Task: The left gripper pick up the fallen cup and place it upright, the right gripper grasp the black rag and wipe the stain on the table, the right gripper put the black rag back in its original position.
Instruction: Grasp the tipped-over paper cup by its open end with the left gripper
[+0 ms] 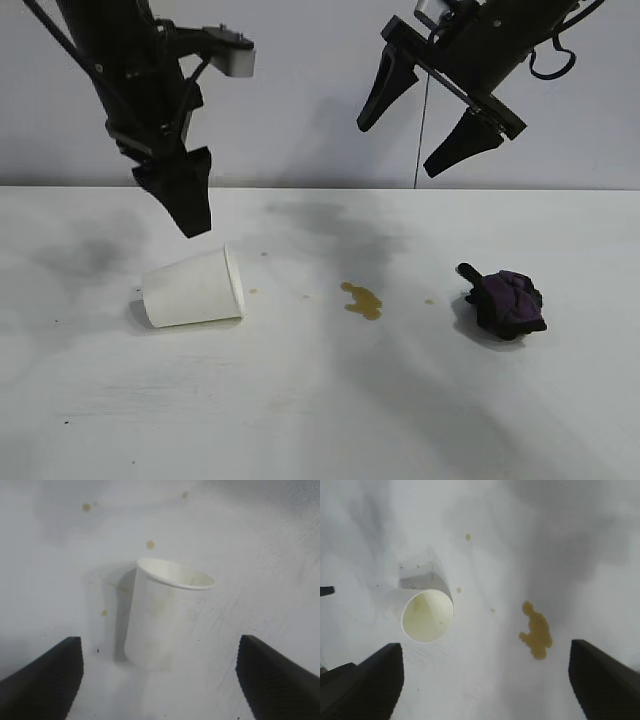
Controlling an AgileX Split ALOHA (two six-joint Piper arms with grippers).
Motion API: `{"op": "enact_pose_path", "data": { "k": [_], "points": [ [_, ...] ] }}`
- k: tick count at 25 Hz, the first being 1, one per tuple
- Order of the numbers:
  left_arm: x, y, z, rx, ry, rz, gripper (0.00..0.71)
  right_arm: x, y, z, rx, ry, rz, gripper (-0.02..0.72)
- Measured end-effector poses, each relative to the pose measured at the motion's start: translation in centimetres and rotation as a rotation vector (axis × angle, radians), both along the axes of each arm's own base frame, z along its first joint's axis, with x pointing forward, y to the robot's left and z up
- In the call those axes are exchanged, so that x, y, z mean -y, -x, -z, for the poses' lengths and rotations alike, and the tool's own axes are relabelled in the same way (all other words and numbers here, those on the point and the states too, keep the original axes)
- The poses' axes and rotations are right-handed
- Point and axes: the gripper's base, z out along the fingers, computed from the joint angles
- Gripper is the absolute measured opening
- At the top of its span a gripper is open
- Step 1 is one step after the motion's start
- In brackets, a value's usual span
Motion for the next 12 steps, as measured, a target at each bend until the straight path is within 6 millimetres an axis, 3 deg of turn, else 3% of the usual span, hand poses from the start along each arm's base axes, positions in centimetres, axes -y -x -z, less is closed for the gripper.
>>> {"op": "enact_pose_path", "data": {
  "k": [12],
  "points": [
    [0.77,0.40,-0.09,-0.029,0.080,0.085,0.603,0.00,0.00,0.00,-0.002,0.000,0.002,0.620]
  ]
}}
